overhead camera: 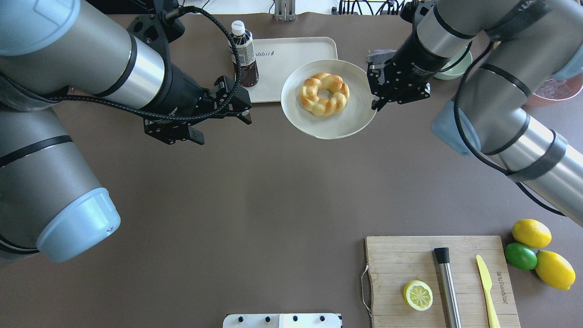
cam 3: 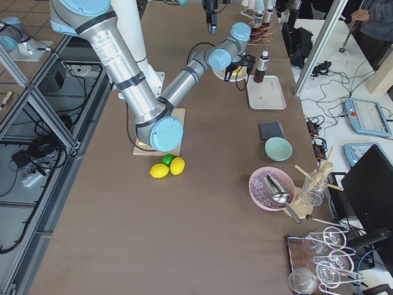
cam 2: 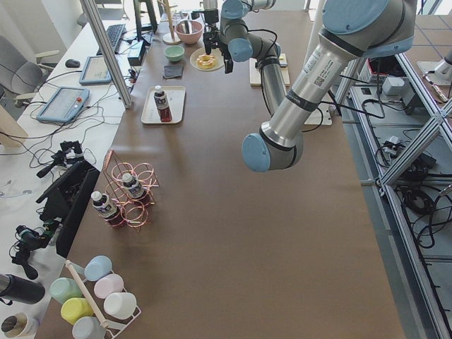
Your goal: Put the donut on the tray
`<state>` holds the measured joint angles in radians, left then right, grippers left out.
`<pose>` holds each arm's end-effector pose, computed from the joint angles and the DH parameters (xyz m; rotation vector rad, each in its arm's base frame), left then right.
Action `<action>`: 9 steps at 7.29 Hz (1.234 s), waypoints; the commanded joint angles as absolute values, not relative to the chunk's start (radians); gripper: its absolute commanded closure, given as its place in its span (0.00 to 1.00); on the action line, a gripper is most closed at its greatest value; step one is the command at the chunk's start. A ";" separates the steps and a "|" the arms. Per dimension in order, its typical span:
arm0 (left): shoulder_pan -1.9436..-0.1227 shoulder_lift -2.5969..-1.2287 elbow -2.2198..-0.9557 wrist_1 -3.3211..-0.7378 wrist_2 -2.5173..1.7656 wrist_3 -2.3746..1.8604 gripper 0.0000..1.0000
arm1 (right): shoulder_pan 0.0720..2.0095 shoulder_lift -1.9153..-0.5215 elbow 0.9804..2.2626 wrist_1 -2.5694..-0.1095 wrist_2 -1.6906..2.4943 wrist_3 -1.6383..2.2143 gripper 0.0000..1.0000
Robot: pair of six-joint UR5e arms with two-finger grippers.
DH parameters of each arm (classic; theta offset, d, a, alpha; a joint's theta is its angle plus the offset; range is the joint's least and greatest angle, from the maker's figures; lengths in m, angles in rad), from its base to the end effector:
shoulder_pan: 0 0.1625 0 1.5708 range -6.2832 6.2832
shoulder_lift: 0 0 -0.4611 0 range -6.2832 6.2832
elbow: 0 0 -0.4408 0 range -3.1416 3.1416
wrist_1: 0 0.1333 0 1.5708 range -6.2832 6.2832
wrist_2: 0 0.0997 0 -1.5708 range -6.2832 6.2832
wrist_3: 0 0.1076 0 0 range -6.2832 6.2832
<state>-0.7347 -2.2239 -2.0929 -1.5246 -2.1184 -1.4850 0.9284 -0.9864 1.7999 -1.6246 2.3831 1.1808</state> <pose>0.3754 -0.4433 0.0711 -0.0086 1.2010 -0.2605 -0.3635 -0.5779 0.2117 -0.1708 -1.0363 0.1798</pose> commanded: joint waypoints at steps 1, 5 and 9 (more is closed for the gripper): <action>-0.741 -2.181 -2.164 -1.468 -2.120 -1.485 0.03 | 0.954 -0.824 1.402 -1.415 2.352 1.332 1.00; -0.772 -2.181 -2.175 -1.428 -2.118 -1.479 0.03 | 0.902 -0.691 1.025 -1.045 2.146 1.705 1.00; -0.767 -2.180 -2.190 -1.427 -2.118 -1.479 0.03 | 0.801 -0.617 0.936 -1.042 2.028 1.822 1.00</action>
<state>-0.7690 -2.1805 -2.1819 -1.4268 -2.1184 -1.4787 0.8302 -0.6296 0.9603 -1.0412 2.0593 1.7945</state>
